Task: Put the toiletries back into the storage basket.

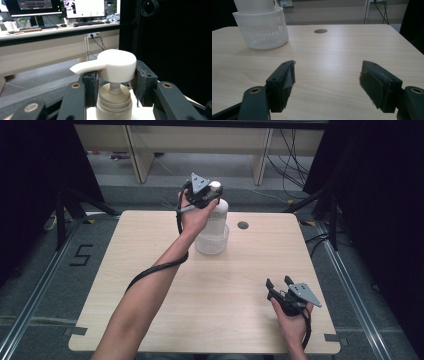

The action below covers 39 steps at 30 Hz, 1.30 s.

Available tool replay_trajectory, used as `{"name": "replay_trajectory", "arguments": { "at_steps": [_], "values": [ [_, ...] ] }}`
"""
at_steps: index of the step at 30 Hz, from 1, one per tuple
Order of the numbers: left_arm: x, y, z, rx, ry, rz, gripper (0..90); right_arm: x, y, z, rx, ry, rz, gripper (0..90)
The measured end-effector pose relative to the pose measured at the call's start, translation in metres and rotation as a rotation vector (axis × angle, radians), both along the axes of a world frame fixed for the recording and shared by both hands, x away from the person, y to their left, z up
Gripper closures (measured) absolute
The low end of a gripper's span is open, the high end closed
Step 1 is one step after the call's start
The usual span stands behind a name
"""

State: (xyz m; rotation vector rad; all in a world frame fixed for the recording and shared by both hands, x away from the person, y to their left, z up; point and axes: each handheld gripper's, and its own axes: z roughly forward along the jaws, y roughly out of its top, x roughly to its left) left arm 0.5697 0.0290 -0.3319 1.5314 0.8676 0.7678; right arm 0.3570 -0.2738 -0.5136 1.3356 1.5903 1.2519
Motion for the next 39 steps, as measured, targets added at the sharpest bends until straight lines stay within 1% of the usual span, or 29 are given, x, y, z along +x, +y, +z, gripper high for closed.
{"name": "replay_trajectory", "arguments": {
  "at_steps": [3,8,10,14,15,16,18,19,21,24,25,26,27,30,32,33,36,39],
  "values": [
    [0.001,0.0,-0.004,0.005,0.005,0.002,59.1,-0.001,0.001,0.0,0.003,0.012,-0.006,28.9],
    [0.002,0.001,-0.007,0.003,0.014,0.004,59.1,0.0,0.001,0.0,0.003,0.005,-0.003,28.9],
    [0.002,0.0,-0.008,0.002,0.013,0.002,59.1,-0.001,0.001,0.0,0.003,0.012,-0.005,28.9],
    [0.002,-0.002,-0.009,0.0,0.012,0.0,59.1,-0.001,0.001,0.0,0.002,0.011,-0.006,28.9],
    [0.002,-0.002,-0.01,-0.003,0.014,-0.001,59.1,-0.001,0.001,0.0,0.004,0.01,-0.006,28.9],
    [0.002,-0.002,-0.01,-0.004,0.015,-0.004,59.1,-0.001,0.002,0.0,0.018,0.015,-0.007,28.9],
    [0.003,-0.003,-0.012,-0.004,0.015,-0.005,59.1,-0.001,0.002,0.0,0.019,0.016,-0.006,28.9],
    [0.003,-0.003,-0.013,-0.003,0.018,-0.004,59.1,0.0,0.0,0.0,-0.005,0.004,-0.005,28.9],
    [0.003,-0.004,-0.014,0.0,0.02,-0.006,59.1,0.0,0.0,0.0,-0.011,0.001,-0.005,28.9],
    [0.004,-0.005,-0.016,-0.001,0.024,-0.009,59.1,-0.001,0.001,0.0,0.003,0.012,-0.005,28.9],
    [0.004,-0.005,-0.017,-0.002,0.028,-0.011,59.1,-0.001,0.002,0.0,0.017,0.018,-0.006,28.9],
    [0.005,-0.005,-0.018,-0.001,0.03,-0.014,59.1,0.0,0.001,0.0,-0.005,0.007,-0.005,28.8],
    [0.005,-0.005,-0.018,-0.005,0.029,-0.014,59.1,-0.001,0.002,0.0,0.017,0.015,-0.005,28.8],
    [0.005,-0.005,-0.02,-0.013,0.031,-0.014,59.1,0.0,0.0,0.0,-0.011,-0.004,-0.006,28.8],
    [0.005,-0.006,-0.02,-0.01,0.031,-0.016,59.1,0.0,0.001,0.0,-0.008,0.0,-0.007,28.8],
    [0.005,-0.007,-0.021,-0.009,0.03,-0.02,59.1,0.0,0.002,0.0,0.008,0.009,-0.007,28.7],
    [0.006,-0.007,-0.024,-0.012,0.033,-0.019,59.1,0.0,0.002,0.0,0.008,0.009,-0.007,28.6],
    [0.006,-0.006,-0.027,-0.023,0.037,-0.02,59.1,-0.001,0.002,0.0,0.014,0.011,-0.006,28.6]
  ]
}}
